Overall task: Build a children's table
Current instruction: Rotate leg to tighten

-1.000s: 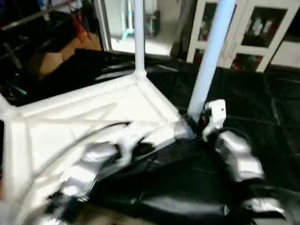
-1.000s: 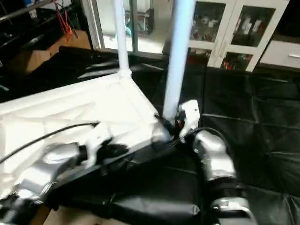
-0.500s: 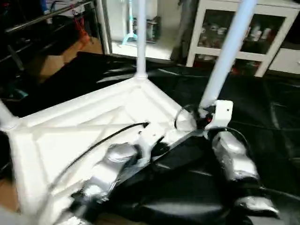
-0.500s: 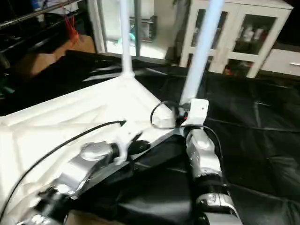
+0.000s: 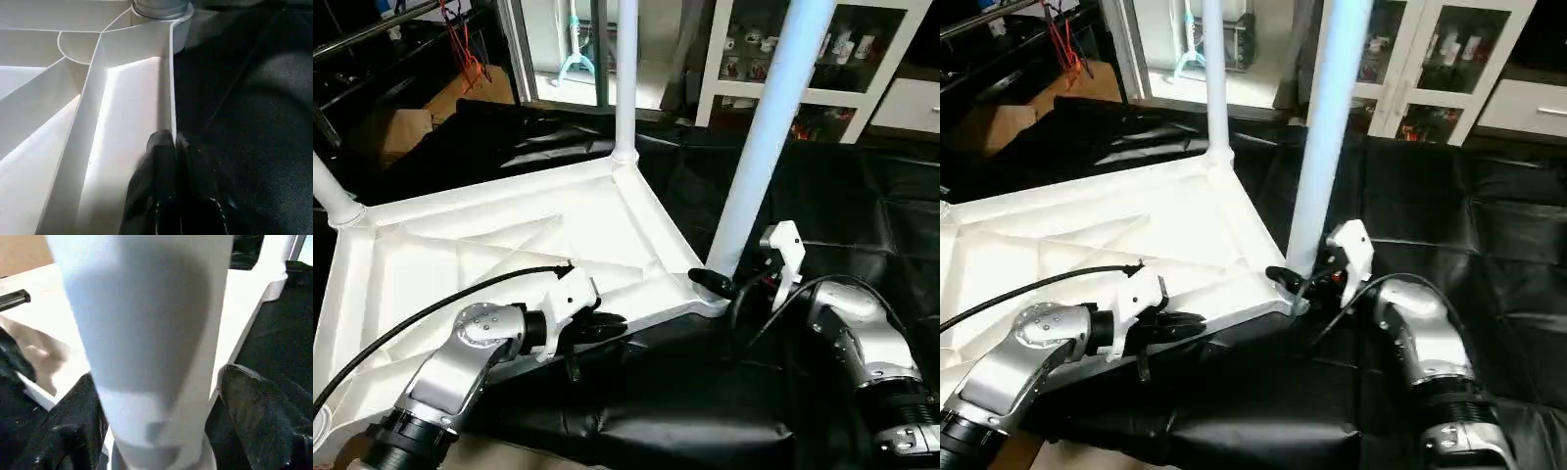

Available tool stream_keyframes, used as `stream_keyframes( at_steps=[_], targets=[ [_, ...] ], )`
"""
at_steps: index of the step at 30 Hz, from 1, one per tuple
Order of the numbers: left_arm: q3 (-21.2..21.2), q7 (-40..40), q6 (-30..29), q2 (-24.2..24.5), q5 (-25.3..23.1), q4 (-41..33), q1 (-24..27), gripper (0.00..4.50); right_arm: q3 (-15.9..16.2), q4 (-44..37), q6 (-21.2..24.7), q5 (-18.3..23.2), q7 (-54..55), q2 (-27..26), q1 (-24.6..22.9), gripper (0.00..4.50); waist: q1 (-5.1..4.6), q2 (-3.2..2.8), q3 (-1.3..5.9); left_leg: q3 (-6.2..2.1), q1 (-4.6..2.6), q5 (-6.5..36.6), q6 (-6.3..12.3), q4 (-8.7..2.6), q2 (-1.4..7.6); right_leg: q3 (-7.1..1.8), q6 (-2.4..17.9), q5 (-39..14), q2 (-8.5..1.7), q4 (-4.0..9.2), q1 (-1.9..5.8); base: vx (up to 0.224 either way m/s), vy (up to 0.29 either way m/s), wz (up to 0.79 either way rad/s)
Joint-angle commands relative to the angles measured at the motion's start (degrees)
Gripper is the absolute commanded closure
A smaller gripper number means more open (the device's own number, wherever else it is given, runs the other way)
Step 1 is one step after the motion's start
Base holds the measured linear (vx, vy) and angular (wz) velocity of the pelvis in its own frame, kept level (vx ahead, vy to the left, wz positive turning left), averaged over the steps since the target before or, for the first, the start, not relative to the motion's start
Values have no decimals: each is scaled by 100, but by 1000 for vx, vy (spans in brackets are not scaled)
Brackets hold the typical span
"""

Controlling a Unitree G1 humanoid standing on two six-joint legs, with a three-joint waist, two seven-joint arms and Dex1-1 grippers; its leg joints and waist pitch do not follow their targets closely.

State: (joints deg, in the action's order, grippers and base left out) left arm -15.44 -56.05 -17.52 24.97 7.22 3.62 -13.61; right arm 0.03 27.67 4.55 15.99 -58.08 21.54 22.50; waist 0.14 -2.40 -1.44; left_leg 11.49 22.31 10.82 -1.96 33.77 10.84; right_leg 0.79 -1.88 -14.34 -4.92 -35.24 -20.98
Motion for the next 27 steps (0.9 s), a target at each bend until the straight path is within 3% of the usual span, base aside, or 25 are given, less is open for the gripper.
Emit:
stream_keyframes(
  at_steps=[1, 2, 6, 9, 13, 14, 19, 27],
  targets=[
    [90, 45, -132, -119, 130, 152, 15, 397, 86, -162, -44, 47, -37, -50, -12, 90, 6, 87, 198, -93, -136, 870, 510, -382, 235, -102, 1660, 171, -224, 393, 108, 0, 0, 0],
    [82, 66, -137, -189, 140, 139, -26, 397, 105, -184, -48, 35, -9, -87, -6, 90, 9, 103, 191, -83, -151, 868, 483, -381, 241, -109, 1668, 134, -219, 400, 91, 0, 0, 0],
    [-138, 194, 40, -289, -111, 180, -161, 363, 117, -187, -39, 21, 28, -189, 61, 90, 23, 67, 194, -96, -158, 725, 465, -377, 255, -106, 1685, 404, -209, 364, 86, 0, 0, 0],
    [-202, 262, -39, -396, -104, 236, -247, 363, 122, -179, -48, 14, 4, -199, 80, 90, 28, 109, 183, -87, -142, 525, 550, -355, 230, -105, 1724, 870, -206, 327, 109, 0, 0, 0],
    [-283, 451, -79, -486, -310, 375, -369, 363, 125, -193, -64, 1, 23, -213, 74, 90, 23, 124, 176, -92, -135, 575, 576, -351, 238, -108, 1736, 808, -226, 334, 123, 0, 0, 0],
    [-301, 538, -93, -502, -400, 441, -407, 363, 120, -202, -66, 0, 34, -214, 69, 90, 25, 86, 155, -90, -147, 645, 566, -364, 239, -103, 1723, 727, -218, 358, 104, 0, 0, 0],
    [-488, 578, -86, -425, -634, 604, -497, 363, 85, -206, -75, -20, 58, -218, 61, 90, 45, 94, 157, -97, -142, 651, 536, -357, 238, -106, 1731, 641, -231, 347, 121, 0, 0, 0],
    [-704, 541, -661, -356, -827, 737, -644, 363, 70, -145, -124, -59, 94, -200, 85, 90, 39, 84, 147, -95, -146, 690, 513, -364, 232, -104, 1775, 580, -231, 353, 116, 0, 0, 0]
  ],
)
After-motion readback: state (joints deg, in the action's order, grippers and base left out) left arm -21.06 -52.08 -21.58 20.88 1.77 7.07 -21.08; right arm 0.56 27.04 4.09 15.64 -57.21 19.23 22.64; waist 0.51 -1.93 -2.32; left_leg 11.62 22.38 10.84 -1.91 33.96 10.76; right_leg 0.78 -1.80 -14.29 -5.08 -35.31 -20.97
